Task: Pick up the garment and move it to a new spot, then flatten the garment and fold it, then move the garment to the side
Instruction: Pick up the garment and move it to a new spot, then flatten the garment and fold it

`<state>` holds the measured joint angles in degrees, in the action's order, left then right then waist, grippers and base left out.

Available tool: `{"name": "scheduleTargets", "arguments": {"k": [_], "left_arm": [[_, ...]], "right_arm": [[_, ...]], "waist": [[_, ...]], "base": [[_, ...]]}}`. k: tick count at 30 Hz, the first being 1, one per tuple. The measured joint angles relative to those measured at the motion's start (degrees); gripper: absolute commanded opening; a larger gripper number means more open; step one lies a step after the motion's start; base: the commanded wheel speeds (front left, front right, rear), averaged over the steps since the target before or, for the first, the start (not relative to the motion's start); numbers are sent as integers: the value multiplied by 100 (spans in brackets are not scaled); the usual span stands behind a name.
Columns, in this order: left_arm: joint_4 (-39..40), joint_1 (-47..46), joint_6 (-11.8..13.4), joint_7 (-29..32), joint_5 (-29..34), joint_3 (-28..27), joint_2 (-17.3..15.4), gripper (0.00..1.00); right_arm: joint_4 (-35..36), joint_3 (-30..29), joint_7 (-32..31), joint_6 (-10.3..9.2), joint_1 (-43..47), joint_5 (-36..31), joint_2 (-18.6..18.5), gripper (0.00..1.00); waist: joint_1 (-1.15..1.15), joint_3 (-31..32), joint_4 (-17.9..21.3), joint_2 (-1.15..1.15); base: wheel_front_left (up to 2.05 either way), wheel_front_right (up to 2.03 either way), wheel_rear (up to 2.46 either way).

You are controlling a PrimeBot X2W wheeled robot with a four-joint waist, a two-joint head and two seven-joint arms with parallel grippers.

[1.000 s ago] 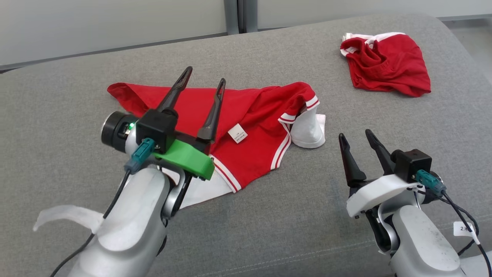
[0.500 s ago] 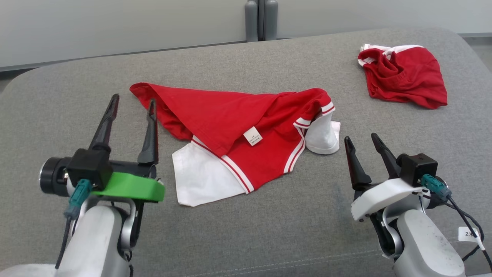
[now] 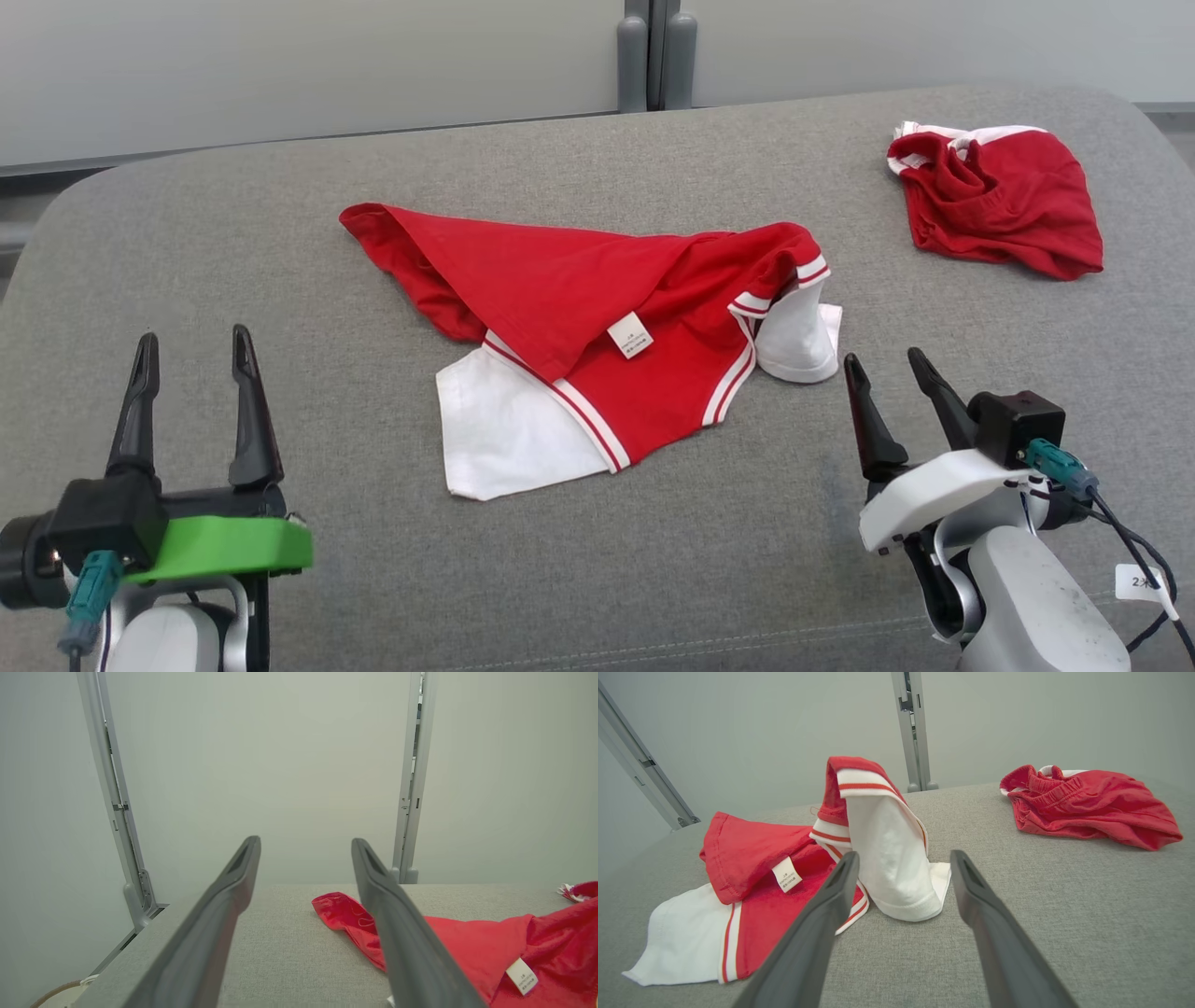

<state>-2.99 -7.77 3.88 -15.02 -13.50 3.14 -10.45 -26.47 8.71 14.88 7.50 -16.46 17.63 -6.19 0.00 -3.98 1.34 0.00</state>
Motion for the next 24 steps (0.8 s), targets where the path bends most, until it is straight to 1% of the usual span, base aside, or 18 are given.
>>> {"name": "scheduleTargets", "arguments": {"k": [2, 8, 15, 24], "left_arm": [[37, 144, 16, 0, 69, -127, 38, 100], [-91, 451, 88, 0, 318, -410, -21, 100], [-78, 541, -114, 0, 359, -557, 31, 100], [-98, 538, -279, 0, 428, -641, 178, 100]], "right_arm": [[-22, -21, -1, 0, 1, 3, -5, 100], [-64, 64, -26, 0, 2, 27, 19, 100], [-89, 127, -93, 0, 9, 93, -14, 100], [-194, 245, -288, 0, 1, 162, -18, 100]], "waist": [[0, 15, -8, 0], [0, 33, 13, 0], [0, 12, -100, 0], [0, -34, -205, 0]], "base": [[0, 0, 0], [0, 0, 0], [0, 0, 0], [0, 0, 0]]}}
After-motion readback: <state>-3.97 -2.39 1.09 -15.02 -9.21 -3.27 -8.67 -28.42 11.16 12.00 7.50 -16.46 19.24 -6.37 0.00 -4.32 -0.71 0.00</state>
